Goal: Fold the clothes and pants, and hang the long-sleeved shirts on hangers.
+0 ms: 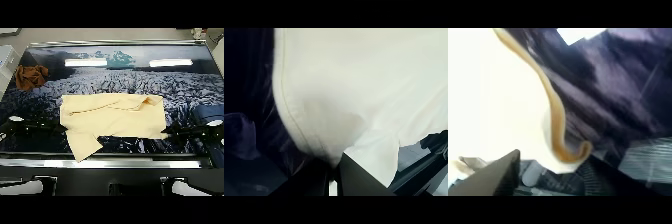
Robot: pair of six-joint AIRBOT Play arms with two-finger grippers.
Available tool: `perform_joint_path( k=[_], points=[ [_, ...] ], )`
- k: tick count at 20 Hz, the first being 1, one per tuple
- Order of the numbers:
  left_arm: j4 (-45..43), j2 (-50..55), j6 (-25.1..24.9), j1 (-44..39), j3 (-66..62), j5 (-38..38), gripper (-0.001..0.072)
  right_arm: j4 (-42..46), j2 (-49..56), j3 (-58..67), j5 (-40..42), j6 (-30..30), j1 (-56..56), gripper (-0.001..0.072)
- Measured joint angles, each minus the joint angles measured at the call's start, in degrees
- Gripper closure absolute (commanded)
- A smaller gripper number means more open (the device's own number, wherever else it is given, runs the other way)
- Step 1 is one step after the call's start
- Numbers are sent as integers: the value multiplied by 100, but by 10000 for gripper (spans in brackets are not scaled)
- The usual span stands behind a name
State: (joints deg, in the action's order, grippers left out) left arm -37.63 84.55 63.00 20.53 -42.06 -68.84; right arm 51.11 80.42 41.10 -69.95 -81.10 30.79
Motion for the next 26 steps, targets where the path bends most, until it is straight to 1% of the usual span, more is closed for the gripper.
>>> perform_joint_path(
  k=[1, 2, 3, 4, 6, 9, 11, 13, 16, 19, 20, 22, 25, 26],
  points=[
    [2, -11, -2, 0, 0, -33, 685, -70, 26, -17, 116, -20, 0, 407],
    [4, -22, 0, 0, 0, -83, 685, -133, 52, -28, 208, -57, 0, 454],
    [4, -28, -2, 0, 0, -116, 685, -153, 66, -39, 273, -98, 0, 615],
    [9, -37, -2, 0, 0, -142, 685, -162, 81, -46, 374, -107, 0, 665],
    [11, -61, 2, -2, 0, -177, 686, -234, 92, -50, 378, -140, 0, 668],
    [17, -190, 72, -17, -96, -219, 687, -157, 55, 68, 221, 105, -2, 668],
    [24, -374, 138, -24, -404, -221, 687, -251, -114, 448, 42, 221, 2, 668],
    [48, -656, 219, -26, -1078, -240, 687, -330, -407, 1220, -122, 321, -2, 668],
    [216, -1292, 271, -31, -2817, -195, 686, -446, -944, 3132, -133, 680, -4, 668],
    [297, -2039, 282, -33, -4765, 330, 686, -413, -1532, 5261, 256, 868, -2, 667],
    [188, -2312, 293, -31, -5337, 494, 686, -313, -1755, 5855, 367, 857, 0, 667],
    [-144, -2865, 459, -26, -6087, 765, 687, -170, -2227, 6603, 415, 629, 7, 667],
    [-636, -3626, 890, -24, -6607, 894, 687, 127, -2933, 7128, 243, 282, 9, 667],
    [-743, -3825, 964, -24, -6690, 925, 687, 208, -3119, 7211, 251, 186, 9, 667]
  ],
)
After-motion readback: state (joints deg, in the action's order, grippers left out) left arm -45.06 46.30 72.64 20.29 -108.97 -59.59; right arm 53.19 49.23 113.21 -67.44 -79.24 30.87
